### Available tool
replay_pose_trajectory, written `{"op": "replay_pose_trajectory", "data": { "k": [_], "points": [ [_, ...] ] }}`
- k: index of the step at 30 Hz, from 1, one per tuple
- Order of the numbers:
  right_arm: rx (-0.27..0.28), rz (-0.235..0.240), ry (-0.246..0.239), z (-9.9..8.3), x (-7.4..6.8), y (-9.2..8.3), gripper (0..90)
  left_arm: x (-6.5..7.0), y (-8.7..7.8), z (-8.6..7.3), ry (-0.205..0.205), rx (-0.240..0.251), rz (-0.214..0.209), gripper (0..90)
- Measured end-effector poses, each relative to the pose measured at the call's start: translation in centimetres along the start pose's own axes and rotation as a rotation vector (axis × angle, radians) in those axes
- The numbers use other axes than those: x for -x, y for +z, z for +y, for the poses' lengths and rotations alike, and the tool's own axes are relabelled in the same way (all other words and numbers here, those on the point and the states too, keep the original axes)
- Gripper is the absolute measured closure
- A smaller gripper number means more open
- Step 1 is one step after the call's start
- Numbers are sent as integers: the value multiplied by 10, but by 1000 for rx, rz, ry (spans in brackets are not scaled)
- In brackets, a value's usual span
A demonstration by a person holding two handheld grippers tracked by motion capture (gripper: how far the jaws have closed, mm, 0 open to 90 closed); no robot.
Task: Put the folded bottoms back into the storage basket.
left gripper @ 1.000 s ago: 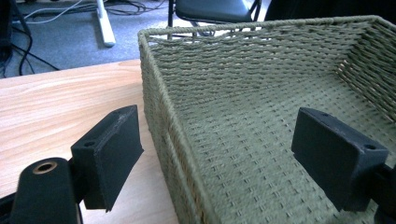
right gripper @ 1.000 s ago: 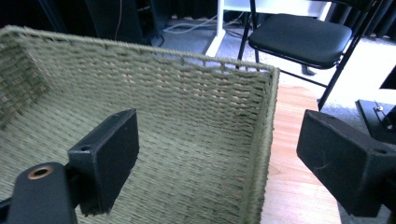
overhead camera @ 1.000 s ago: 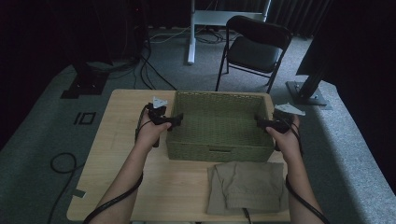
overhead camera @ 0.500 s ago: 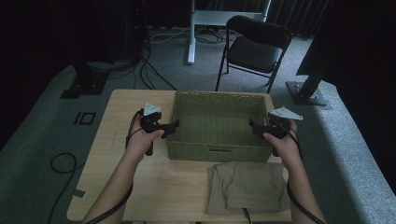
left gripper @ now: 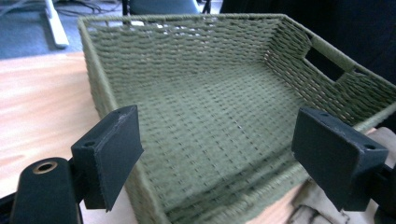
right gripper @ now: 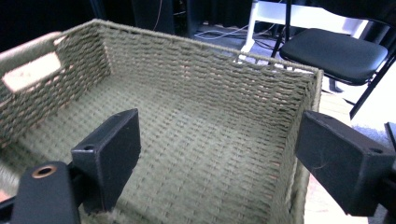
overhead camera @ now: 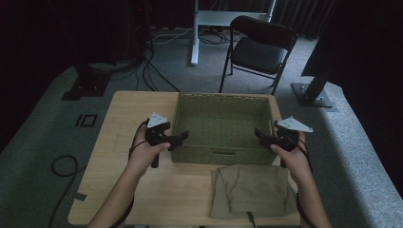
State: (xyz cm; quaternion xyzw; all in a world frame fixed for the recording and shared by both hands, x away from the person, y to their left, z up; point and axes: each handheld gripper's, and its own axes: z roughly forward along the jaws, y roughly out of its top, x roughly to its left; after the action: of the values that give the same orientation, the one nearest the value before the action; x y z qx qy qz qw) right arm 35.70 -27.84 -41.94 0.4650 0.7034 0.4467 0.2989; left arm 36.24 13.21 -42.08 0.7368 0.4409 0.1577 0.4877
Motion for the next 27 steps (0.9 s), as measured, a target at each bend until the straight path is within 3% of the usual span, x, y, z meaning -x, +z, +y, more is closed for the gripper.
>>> {"op": "replay_pose_trajectory", "data": {
  "k": [8,18,27],
  "points": [
    [22,11,43,-12,0,-13,135,10,-4,-8,13,9,-7,170],
    [28,13,45,-27,-2,-30,138,29,-12,-20,36,35,-48,170],
    [42,8,63,-43,-2,-41,137,44,-8,-36,38,25,-83,170]
  ]
}}
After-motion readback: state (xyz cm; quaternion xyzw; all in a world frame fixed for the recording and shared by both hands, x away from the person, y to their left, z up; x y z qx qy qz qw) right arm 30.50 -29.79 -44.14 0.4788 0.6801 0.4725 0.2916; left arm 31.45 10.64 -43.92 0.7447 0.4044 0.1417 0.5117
